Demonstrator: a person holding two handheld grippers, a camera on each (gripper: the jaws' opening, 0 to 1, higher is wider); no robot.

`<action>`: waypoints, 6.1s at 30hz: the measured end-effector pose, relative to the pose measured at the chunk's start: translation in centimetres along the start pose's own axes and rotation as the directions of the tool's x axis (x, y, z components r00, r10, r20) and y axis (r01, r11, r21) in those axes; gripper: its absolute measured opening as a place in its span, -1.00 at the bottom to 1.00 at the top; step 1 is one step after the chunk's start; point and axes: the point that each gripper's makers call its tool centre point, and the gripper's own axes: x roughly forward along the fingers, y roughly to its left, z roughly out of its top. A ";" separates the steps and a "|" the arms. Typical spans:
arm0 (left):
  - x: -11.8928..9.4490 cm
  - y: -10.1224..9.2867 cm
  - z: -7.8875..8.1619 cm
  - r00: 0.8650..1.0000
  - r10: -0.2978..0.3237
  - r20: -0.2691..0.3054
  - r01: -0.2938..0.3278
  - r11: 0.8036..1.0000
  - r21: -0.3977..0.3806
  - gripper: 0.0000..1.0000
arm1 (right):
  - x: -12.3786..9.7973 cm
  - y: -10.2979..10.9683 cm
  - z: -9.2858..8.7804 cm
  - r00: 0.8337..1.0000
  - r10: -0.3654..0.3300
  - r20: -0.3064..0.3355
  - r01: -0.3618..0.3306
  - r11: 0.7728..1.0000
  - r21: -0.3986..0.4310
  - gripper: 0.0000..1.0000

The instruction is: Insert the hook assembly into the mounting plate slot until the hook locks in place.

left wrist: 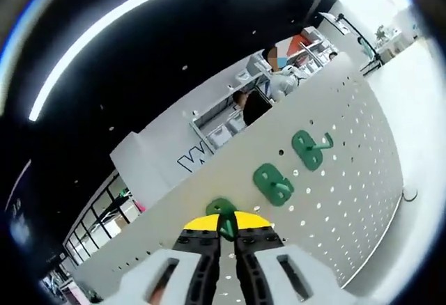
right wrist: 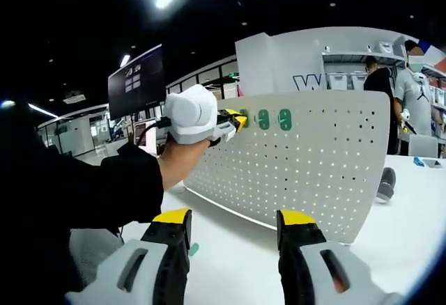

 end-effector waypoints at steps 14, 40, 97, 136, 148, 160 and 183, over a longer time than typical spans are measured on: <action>0.1 0.1 -0.4 0.998 -0.060 0.006 0.059 0.959 -0.276 -0.91 | 0.2 0.2 -0.2 1.000 -0.002 -0.010 0.002 1.000 -0.003 -0.08; -3.0 -0.6 -1.8 0.984 -0.151 0.091 0.175 0.789 -0.589 -0.57 | 1.1 1.7 0.4 1.000 0.015 -0.019 -0.015 0.999 -0.037 -0.08; -21.0 5.9 -14.1 0.990 -0.144 0.007 0.116 0.771 -0.627 -0.33 | 8.0 9.0 -1.6 0.963 0.233 -0.137 -0.248 0.963 -0.103 -0.09; -24.0 4.1 -17.8 0.973 -0.231 0.007 0.180 0.738 -0.650 -0.25 | 17.2 11.4 -11.6 0.855 0.256 -0.451 -0.355 0.923 -0.150 -0.16; -24.0 3.5 -17.7 0.966 -0.257 0.015 0.205 0.735 -0.646 -0.25 | 18.9 10.5 -16.0 0.810 0.216 -0.545 -0.336 0.933 -0.129 -0.26; -24.0 3.2 -17.8 0.963 -0.271 0.016 0.216 0.732 -0.646 -0.26 | 20.1 11.5 -19.4 0.755 0.205 -0.623 -0.360 0.923 -0.132 -0.41; -24.1 3.1 -17.6 0.959 -0.281 0.029 0.233 0.727 -0.646 -0.30 | 20.8 11.3 -22.3 0.710 0.139 -0.690 -0.383 0.899 -0.213 -0.82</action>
